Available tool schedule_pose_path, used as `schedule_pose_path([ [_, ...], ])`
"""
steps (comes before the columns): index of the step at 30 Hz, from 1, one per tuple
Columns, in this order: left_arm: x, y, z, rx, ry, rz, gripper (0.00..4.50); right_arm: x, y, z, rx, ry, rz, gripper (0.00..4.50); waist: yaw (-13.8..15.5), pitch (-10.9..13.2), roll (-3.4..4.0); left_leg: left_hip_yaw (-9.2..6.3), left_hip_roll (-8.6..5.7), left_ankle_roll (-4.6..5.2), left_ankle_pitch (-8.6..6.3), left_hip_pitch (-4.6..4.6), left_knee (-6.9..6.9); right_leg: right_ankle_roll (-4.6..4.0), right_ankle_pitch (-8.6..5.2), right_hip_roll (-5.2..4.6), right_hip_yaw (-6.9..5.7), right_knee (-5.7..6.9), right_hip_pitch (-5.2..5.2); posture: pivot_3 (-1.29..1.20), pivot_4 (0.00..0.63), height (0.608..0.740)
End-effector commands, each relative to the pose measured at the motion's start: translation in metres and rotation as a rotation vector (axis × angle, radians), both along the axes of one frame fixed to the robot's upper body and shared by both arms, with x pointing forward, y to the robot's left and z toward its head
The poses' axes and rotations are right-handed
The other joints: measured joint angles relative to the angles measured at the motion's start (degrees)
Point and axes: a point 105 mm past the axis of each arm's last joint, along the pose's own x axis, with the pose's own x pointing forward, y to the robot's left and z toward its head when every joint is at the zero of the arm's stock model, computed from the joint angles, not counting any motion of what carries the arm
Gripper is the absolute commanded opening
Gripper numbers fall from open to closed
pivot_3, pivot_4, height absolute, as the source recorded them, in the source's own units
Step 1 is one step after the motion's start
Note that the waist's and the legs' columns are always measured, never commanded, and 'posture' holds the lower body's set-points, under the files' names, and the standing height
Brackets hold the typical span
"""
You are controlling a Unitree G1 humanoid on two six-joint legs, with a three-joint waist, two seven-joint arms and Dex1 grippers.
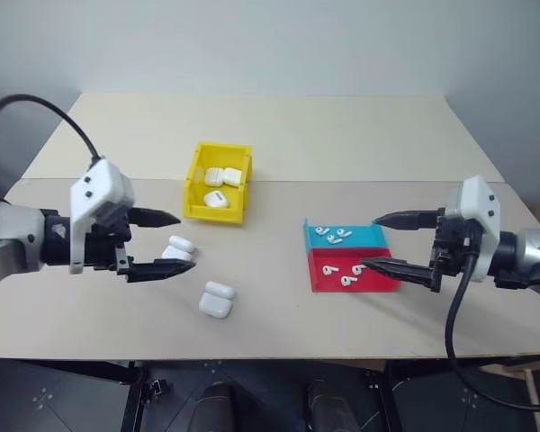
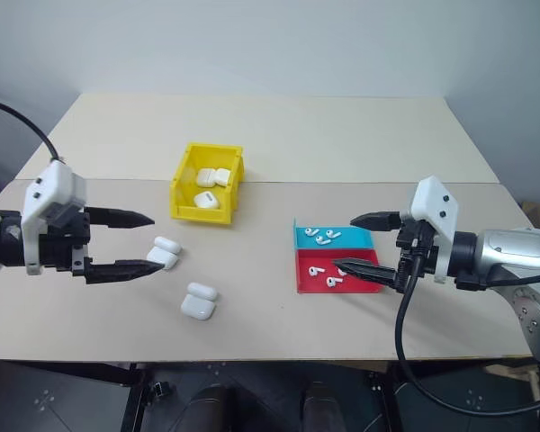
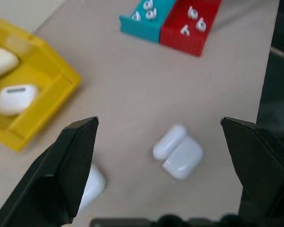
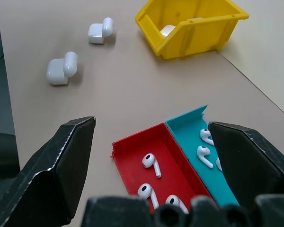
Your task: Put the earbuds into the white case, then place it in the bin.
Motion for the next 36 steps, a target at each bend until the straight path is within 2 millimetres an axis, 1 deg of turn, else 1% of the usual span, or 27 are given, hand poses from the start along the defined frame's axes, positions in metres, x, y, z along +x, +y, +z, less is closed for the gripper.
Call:
schedule_pose_path([
  [1,0.005,0.009,-0.005,0.07,0.131,0.129,4.5,-0.006,0.004,0.007,-0.021,-0.045,0.001,4.44,0.07,0.0,0.0,0.0,-0.01,0.0,0.0,0.01,0.01,0.01,0.0,0.0,0.0,0.03,0.02,0.0,0.15,0.74],
  [5,0.025,0.024,-0.011,0.132,0.204,0.319,4.5,-0.006,0.009,0.007,-0.009,-0.049,-0.001,4.44,0.09,0.0,0.0,-0.01,-0.01,0.0,0.0,0.01,0.03,0.01,-0.01,0.01,0.01,0.05,0.01,0.0,0.15,0.74],
  [7,0.037,0.023,-0.008,0.141,0.206,0.394,4.5,-0.006,0.009,0.007,-0.005,-0.048,-0.005,4.44,0.12,-0.01,-0.01,-0.02,-0.02,0.0,0.0,-0.01,0.04,0.01,0.0,0.02,0.01,0.05,0.01,0.0,0.15,0.74],
  [9,0.043,0.02,-0.009,0.2,0.213,0.439,4.5,-0.007,0.01,0.006,-0.011,-0.054,-0.008,4.44,0.24,0.01,-0.11,-0.03,-0.03,0.0,0.0,-0.07,0.05,0.01,0.0,0.01,0.0,0.02,-0.01,0.0,0.15,0.74],
  [11,0.042,0.016,-0.012,0.227,0.259,0.443,4.5,-0.007,0.012,0.005,-0.011,-0.056,-0.009,4.44,0.34,0.01,-0.13,-0.06,-0.03,0.01,0.0,-0.12,0.05,0.01,0.0,0.0,-0.01,0.02,-0.02,0.0,0.15,0.74],
  [12,0.041,0.015,-0.016,0.272,0.278,0.438,4.5,-0.007,0.013,0.004,-0.01,-0.057,-0.011,4.44,0.32,0.02,-0.13,-0.06,-0.03,0.02,-0.01,-0.12,0.05,0.01,0.0,0.0,-0.01,0.03,-0.03,0.0,0.15,0.74],
  [15,0.044,0.019,-0.025,0.372,0.314,0.459,4.5,-0.008,0.016,0.003,-0.008,-0.054,-0.013,4.44,0.31,0.03,-0.15,-0.04,-0.03,0.03,-0.01,-0.11,0.06,0.01,0.0,0.0,0.02,0.02,-0.06,0.0,0.15,0.74],
  [16,0.048,0.021,-0.025,0.383,0.313,0.481,4.5,-0.008,0.016,0.002,-0.007,-0.054,-0.012,4.44,0.36,0.03,-0.15,-0.05,-0.03,0.03,-0.01,-0.1,0.06,0.01,-0.01,0.01,0.01,0.03,-0.06,0.0,0.15,0.74],
  [19,0.06,0.023,-0.025,0.39,0.333,0.531,4.5,-0.009,0.016,0.002,-0.01,-0.05,-0.007,4.44,0.63,0.03,-0.16,-0.07,-0.03,0.03,-0.01,-0.06,0.09,0.0,-0.01,0.02,0.0,0.07,-0.02,0.0,0.15,0.74],
  [21,0.067,0.023,-0.029,0.424,0.343,0.556,4.5,-0.009,0.016,0.002,-0.011,-0.049,-0.004,4.44,0.79,0.02,-0.16,-0.06,-0.03,0.03,-0.01,-0.07,0.11,0.0,-0.01,0.01,0.0,0.07,-0.02,0.0,0.15,0.74],
  [23,0.074,0.019,-0.034,0.439,0.362,0.567,4.5,-0.008,0.016,0.004,-0.012,-0.049,0.003,4.44,1.08,0.02,-0.16,-0.06,-0.04,0.03,-0.01,-0.09,0.12,0.0,-0.01,-0.01,0.0,0.05,-0.02,0.0,0.15,0.74],
  [30,0.088,0.013,-0.051,0.473,0.39,0.616,4.5,-0.01,0.013,0.007,-0.026,-0.049,0.017,4.44,1.19,0.03,-0.18,-0.07,-0.04,0.03,-0.01,-0.14,0.14,0.0,-0.01,-0.01,0.0,0.05,-0.05,0.0,0.15,0.74],
  [33,0.095,0.014,-0.056,0.473,0.405,0.665,4.5,-0.01,0.013,0.01,-0.03,-0.051,0.023,4.44,1.24,0.03,-0.18,-0.07,-0.05,0.03,-0.01,-0.11,0.13,0.0,-0.01,-0.01,0.0,0.06,-0.03,0.0,0.15,0.74],
  [36,0.101,0.009,-0.059,0.478,0.407,0.68,4.5,-0.008,0.013,0.012,-0.029,-0.053,0.023,4.44,1.25,0.03,-0.18,-0.07,-0.05,0.03,-0.01,-0.11,0.15,0.0,-0.01,-0.01,-0.01,0.07,-0.02,0.0,0.15,0.74],
])
